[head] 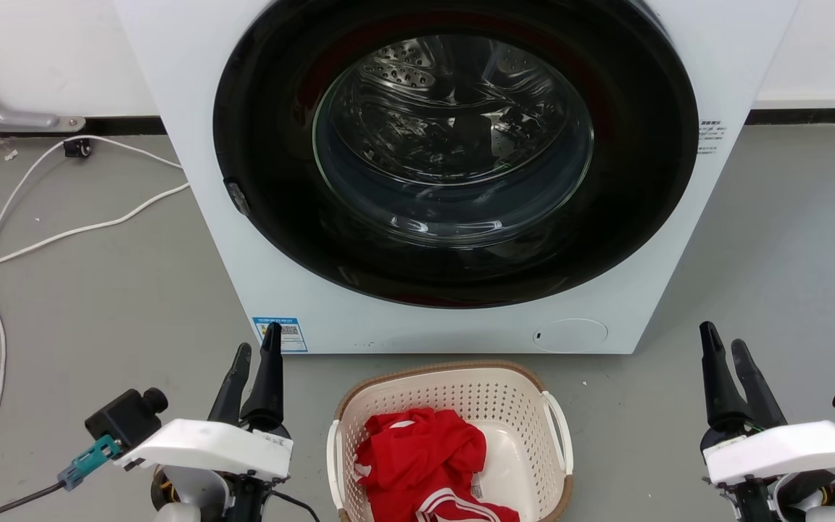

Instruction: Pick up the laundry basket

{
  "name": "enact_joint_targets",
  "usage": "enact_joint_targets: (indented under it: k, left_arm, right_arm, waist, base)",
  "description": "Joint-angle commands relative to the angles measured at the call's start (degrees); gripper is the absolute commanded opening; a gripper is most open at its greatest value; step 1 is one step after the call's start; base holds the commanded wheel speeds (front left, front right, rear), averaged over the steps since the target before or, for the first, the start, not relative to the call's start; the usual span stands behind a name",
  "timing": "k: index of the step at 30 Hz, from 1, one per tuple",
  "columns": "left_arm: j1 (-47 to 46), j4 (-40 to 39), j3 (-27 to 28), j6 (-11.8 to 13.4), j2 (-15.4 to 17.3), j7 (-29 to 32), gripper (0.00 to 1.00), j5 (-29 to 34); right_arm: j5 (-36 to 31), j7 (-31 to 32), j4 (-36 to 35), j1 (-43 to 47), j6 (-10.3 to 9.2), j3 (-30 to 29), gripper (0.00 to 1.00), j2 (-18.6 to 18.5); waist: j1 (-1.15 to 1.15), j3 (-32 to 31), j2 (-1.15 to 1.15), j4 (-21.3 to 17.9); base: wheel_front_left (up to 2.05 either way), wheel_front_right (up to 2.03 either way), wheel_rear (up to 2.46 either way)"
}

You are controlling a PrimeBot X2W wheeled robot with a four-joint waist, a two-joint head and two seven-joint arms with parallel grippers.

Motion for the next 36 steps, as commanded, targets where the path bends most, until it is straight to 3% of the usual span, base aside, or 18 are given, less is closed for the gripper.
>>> enact_joint_targets:
  k: [1,36]
  left_arm:
    - [-1.35,-1.03,-0.48,0.25,0.19,-0.62,1.0,2.36]
    - [-1.58,-0.31,-4.01,5.23,0.13,-6.05,1.0,29.2]
  right_arm:
    - [-2.36,-0.62,-1.16,-0.24,0.01,0.15,1.0,-0.08]
    - [-28.82,-4.47,-2.03,1.46,0.01,1.38,1.0,0.04]
  waist:
    - [0.0,-0.01,0.0,0.03]
    - [0.0,-0.17,0.0,0.39]
  base:
    - [0.0,0.0,0.0]
    - [0.0,0.0,0.0]
